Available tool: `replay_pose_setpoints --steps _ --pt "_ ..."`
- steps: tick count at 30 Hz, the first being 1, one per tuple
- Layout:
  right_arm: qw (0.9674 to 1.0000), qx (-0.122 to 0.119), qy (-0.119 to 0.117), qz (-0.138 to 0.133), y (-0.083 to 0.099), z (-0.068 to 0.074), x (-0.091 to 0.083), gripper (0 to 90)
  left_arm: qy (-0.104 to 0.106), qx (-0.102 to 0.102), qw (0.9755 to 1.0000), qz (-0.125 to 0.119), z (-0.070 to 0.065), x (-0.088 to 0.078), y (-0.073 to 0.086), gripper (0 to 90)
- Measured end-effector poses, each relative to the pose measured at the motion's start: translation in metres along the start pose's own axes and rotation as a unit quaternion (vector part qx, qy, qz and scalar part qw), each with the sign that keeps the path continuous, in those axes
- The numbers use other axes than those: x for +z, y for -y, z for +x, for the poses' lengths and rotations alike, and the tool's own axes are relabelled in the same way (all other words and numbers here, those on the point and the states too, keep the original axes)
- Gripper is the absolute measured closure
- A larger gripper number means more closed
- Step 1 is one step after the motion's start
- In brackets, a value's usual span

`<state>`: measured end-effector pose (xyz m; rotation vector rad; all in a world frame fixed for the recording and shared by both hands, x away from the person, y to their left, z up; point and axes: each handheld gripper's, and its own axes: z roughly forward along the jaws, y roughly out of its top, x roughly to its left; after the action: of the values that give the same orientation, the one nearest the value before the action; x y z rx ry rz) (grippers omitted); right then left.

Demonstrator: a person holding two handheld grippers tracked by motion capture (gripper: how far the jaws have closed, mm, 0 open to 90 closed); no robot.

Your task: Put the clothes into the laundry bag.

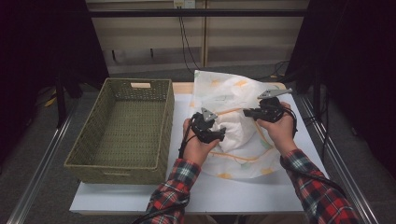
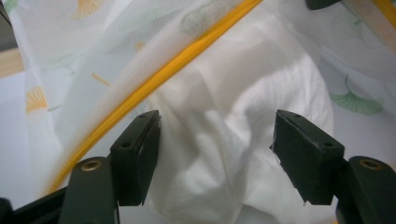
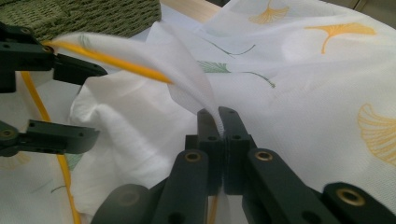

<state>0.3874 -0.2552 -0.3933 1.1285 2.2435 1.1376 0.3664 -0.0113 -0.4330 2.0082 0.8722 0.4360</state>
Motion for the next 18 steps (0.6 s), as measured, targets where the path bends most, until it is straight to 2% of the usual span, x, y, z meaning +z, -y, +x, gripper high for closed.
replay_pose_setpoints --steps 2,4,7,11,15,18 --pt "1.0000 -0.001 -0.003 0.001 -0.001 0.000 0.000 89.1 0.007 -0.002 1.0000 -0.002 -0.002 -0.003 -0.001 32.5" --pt "1.0000 -0.004 -0.001 0.002 -0.001 0.001 0.000 89.1 0.011 0.010 0.9999 0.004 -0.005 -0.004 0.000 33.2" --pt "1.0000 -0.002 -0.002 0.003 0.000 0.001 -0.001 89.1 0.023 0.011 0.9997 0.007 -0.009 -0.001 0.004 34.6" --pt "1.0000 -0.002 -0.005 0.002 0.000 0.001 -0.001 89.1 0.027 0.013 0.9993 0.022 -0.012 0.006 0.010 34.4" --pt "1.0000 -0.006 -0.007 0.003 0.001 0.001 -0.001 89.1 0.034 0.010 0.9986 0.041 -0.016 0.018 0.018 30.3" --pt "0.9999 -0.004 -0.008 0.006 0.001 0.001 -0.001 89.1 0.029 0.027 0.9981 0.048 -0.018 0.026 0.022 25.3"
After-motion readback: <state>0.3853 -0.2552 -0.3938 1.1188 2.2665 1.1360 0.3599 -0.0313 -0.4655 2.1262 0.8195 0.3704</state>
